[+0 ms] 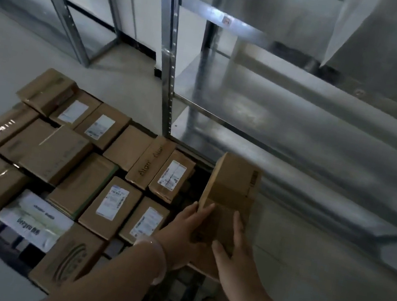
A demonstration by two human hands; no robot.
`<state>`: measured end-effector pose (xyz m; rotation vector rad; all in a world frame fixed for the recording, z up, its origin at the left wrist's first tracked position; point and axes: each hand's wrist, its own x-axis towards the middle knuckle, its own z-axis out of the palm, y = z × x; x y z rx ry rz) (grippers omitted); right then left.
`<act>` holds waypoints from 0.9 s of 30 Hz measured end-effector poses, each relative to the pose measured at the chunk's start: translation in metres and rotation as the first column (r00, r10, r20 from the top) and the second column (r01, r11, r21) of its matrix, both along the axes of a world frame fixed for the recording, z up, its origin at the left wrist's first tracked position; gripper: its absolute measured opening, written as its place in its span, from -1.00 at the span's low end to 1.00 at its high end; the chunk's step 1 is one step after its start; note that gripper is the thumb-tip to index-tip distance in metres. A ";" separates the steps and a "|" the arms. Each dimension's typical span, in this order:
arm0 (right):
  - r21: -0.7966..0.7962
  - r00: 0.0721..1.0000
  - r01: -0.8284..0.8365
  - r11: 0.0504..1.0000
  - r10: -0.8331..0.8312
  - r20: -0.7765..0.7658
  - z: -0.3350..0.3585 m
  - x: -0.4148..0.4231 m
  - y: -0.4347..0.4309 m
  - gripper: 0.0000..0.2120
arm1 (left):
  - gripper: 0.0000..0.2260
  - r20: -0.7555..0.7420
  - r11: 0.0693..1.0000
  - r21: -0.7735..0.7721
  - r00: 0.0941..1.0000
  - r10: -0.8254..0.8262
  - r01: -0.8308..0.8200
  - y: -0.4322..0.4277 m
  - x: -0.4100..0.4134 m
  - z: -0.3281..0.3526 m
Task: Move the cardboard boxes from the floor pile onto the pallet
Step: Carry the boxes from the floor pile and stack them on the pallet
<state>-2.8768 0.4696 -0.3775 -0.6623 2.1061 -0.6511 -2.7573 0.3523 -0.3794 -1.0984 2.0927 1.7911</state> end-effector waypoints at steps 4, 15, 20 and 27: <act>0.068 0.998 -0.044 0.997 0.041 0.045 -0.078 -0.044 -0.025 -0.27 | -0.28 0.089 0.998 -0.059 0.996 0.016 -0.011 -0.012 -0.039 -0.078; 0.151 0.980 -0.083 0.985 0.053 0.190 -0.306 -0.089 -0.080 -0.17 | -0.29 0.195 0.974 -0.228 0.980 0.046 -0.001 -0.063 -0.073 -0.311; 0.126 0.981 -0.080 0.989 0.055 0.185 -0.380 -0.090 -0.108 -0.17 | -0.33 0.162 0.937 -0.339 0.976 0.146 -0.084 -0.072 -0.077 -0.383; 0.097 0.971 -0.002 0.995 -0.021 0.238 -0.435 -0.078 -0.132 -0.17 | -0.28 0.338 0.936 -0.329 0.941 -0.004 0.122 -0.081 -0.071 -0.425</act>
